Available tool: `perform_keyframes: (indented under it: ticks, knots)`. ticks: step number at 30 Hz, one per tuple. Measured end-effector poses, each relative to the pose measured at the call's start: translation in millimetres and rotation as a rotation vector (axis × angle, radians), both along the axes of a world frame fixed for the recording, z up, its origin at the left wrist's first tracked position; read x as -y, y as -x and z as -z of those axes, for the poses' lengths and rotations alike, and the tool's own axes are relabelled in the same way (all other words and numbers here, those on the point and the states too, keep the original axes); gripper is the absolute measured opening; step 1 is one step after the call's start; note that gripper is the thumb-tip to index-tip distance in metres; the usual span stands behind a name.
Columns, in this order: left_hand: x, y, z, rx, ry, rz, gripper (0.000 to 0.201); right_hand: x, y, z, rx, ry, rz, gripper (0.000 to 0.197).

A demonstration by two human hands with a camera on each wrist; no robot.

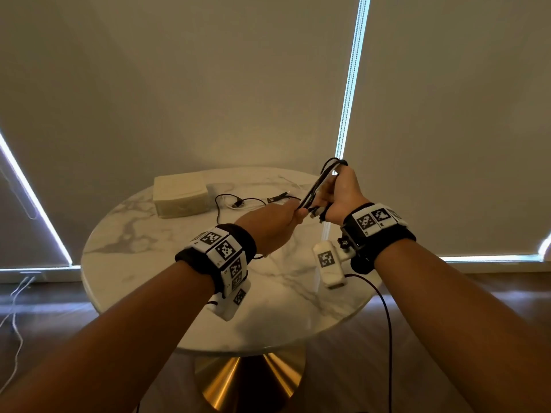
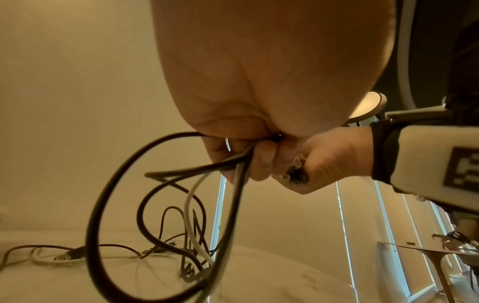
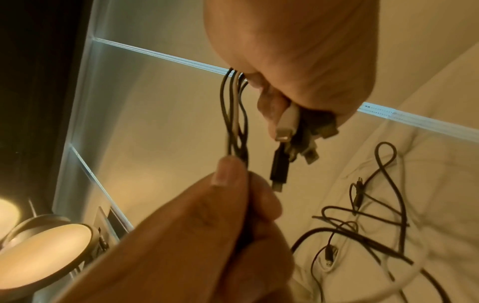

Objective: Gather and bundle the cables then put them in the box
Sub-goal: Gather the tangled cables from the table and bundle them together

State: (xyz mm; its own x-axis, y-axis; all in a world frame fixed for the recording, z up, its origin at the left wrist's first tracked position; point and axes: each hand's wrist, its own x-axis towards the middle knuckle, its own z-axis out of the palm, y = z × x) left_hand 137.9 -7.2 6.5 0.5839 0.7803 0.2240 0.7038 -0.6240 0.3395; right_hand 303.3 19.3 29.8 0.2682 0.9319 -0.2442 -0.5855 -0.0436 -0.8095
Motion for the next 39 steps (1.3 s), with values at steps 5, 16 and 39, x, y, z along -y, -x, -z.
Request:
perform_keyframes:
  ticks: [5,16,39]
  knots:
    - [1.0,0.5,6.0,0.0,0.004,-0.004,0.031,2.1,7.2,4.3,-0.101,-0.064,-0.096,0.035]
    - [-3.1,5.1,5.3,-0.184,-0.063,-0.033,0.017,13.4,10.5,12.7,0.157,-0.147,-0.225,0.047]
    - [13.2,-2.7,6.1,-0.086,0.134,0.028,0.03,24.2,4.9,2.2,0.486,-0.237,-0.232,0.024]
